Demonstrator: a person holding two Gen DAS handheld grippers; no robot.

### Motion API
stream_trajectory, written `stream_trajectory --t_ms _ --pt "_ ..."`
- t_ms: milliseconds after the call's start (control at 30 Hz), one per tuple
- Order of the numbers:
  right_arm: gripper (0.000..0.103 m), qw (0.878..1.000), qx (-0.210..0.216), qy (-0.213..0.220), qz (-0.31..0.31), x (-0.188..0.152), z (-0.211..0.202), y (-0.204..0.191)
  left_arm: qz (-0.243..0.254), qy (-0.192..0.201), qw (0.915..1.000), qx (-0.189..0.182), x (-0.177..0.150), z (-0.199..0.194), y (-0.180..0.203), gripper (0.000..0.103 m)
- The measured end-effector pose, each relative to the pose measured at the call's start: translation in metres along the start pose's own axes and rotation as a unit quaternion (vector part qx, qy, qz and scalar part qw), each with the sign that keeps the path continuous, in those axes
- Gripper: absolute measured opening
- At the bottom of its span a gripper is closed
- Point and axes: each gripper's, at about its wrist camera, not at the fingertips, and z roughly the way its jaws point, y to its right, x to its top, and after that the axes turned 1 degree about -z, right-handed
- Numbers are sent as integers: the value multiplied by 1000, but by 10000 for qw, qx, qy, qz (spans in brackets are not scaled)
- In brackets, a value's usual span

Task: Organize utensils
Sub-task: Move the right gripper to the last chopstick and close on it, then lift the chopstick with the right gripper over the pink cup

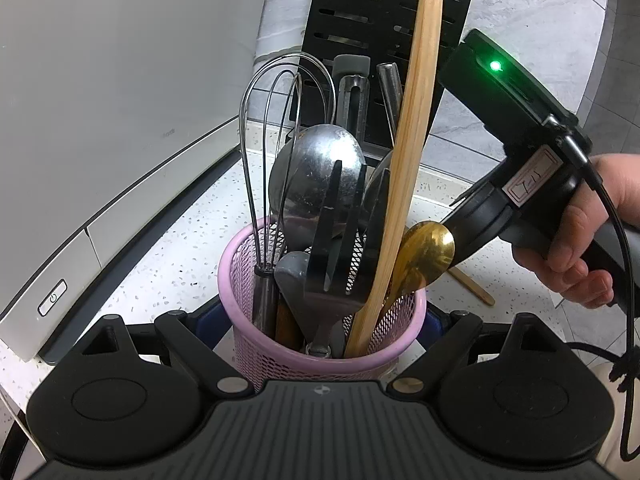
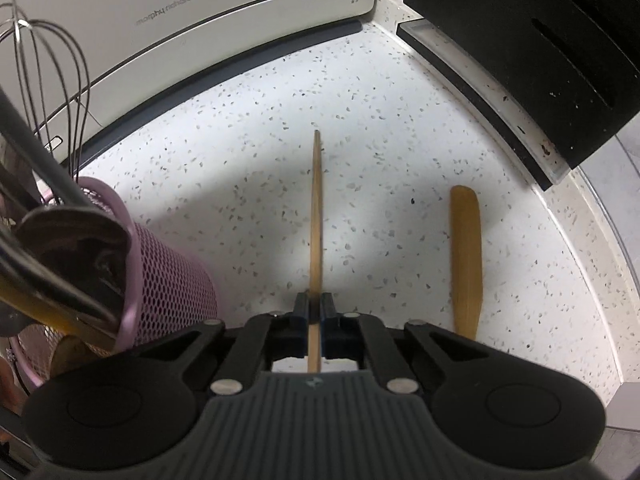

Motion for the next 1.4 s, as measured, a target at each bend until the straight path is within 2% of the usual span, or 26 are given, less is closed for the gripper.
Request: stream_trajectory --t_ms 200,367,600,767,900,1033,1233,1333,1400 --pt "1 9995 164 162 194 -5 -4 7 -8 -6 10000 11 1 0 1 103" --pt "1 9977 351 458 368 -13 -21 14 -13 3 10000 11 1 0 1 103" --pt "1 9867 566 1301 795 -45 -63 24 -12 -4 10000 11 1 1 1 103" --pt "1 9676 760 2184 1016 -75 -93 25 -16 -28 10000 23 1 0 1 103" --pt "1 9462 762 2971 1035 -97 -114 19 -18 -50 10000 39 2 -1 2 103" --pt "1 9240 817 3572 1096 -112 -131 18 -8 -76 10000 43 3 0 2 103" --pt "1 8863 881 4491 710 -130 -155 5 -8 -133 9999 57 5 1 3 103" --pt "1 8724 898 4780 487 -133 -158 -4 1 -176 9998 64 6 1 3 103" --pt "1 8600 1054 4983 333 -135 -159 -6 47 -205 9997 100 7 3 5 103"
